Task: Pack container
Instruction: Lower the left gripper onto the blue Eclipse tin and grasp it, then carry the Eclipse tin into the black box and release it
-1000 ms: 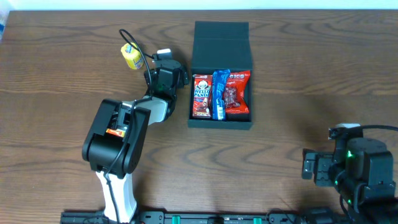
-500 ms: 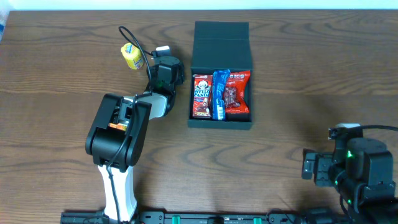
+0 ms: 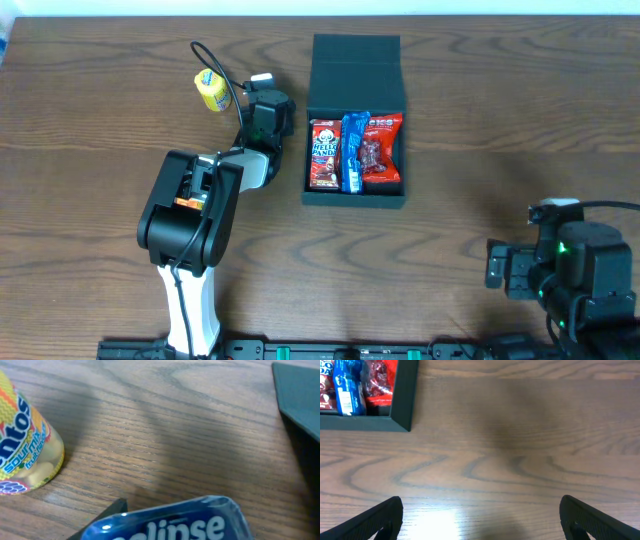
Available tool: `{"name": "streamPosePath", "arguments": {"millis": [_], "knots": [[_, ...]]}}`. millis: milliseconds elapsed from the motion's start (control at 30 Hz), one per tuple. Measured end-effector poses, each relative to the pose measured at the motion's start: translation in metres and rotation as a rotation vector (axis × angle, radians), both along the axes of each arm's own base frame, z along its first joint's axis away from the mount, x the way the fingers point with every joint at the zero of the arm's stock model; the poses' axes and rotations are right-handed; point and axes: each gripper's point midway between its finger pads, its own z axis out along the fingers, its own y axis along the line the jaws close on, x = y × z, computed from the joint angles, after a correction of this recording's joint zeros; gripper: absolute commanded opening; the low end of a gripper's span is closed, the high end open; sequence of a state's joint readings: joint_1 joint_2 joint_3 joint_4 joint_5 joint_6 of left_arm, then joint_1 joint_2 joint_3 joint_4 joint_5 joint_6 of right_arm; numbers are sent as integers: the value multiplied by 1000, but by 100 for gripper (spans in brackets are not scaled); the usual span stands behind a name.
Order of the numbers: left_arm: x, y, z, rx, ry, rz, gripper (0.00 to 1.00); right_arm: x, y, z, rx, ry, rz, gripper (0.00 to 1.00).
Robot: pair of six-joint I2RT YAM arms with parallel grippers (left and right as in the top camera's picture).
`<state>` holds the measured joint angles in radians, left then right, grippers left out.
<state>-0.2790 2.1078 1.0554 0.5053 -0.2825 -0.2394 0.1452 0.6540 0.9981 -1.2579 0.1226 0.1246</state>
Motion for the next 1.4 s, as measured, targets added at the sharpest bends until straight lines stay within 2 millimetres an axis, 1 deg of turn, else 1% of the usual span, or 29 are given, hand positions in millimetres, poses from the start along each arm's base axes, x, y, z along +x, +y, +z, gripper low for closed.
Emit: {"name": "streamPosePath", "arguments": {"millis": [133, 167, 267, 367, 500, 633, 767, 800, 867, 933, 967, 1033, 1067, 1133, 1167, 1300, 1400], "knots": [[1, -3, 0, -11, 0, -14, 38, 0, 0, 0, 0, 0, 0, 99], [1, -3, 1, -12, 0, -17, 36, 0, 0, 0, 0, 0, 0, 99], [1, -4, 1, -17, 0, -22, 27, 0, 0, 0, 0, 0, 0, 99], [1, -5, 0, -20, 1, -26, 20, 0, 0, 0, 0, 0, 0, 99], [1, -5, 0, -19, 6, -26, 6, 0, 0, 0, 0, 0, 0, 99], [-2, -7, -1, -11, 41, -31, 6, 0, 0, 0, 0, 0, 0, 99], [-16, -8, 3, 6, 107, -43, 6, 0, 0, 0, 0, 0, 0, 99], [-20, -9, 7, 8, 119, -46, 6, 0, 0, 0, 0, 0, 0, 99], [-28, -12, 27, 10, 126, -58, 6, 0, 0, 0, 0, 0, 0, 99], [-36, -14, 51, 8, 121, -67, 6, 0, 0, 0, 0, 0, 0, 99], [-43, -15, 69, 8, 115, -73, 5, 0, 0, 0, 0, 0, 0, 99], [-55, -16, 93, 15, 110, -78, 5, 0, 0, 0, 0, 0, 0, 99], [-65, -17, 105, 28, 117, -82, 5, 0, 0, 0, 1, -1, 0, 99], [-89, -21, 120, 63, 158, -100, 6, 0, 0, 0, 0, 0, 0, 99], [-105, -24, 124, 85, 200, -117, 6, 0, 0, 0, 0, -1, 0, 99], [-157, -43, 137, 190, 378, -209, 6, 0, 0, 0, 0, 1, 0, 99], [-181, -60, 149, 231, 484, -259, 6, 0, 0, 0, 0, 0, 0, 99]]}}
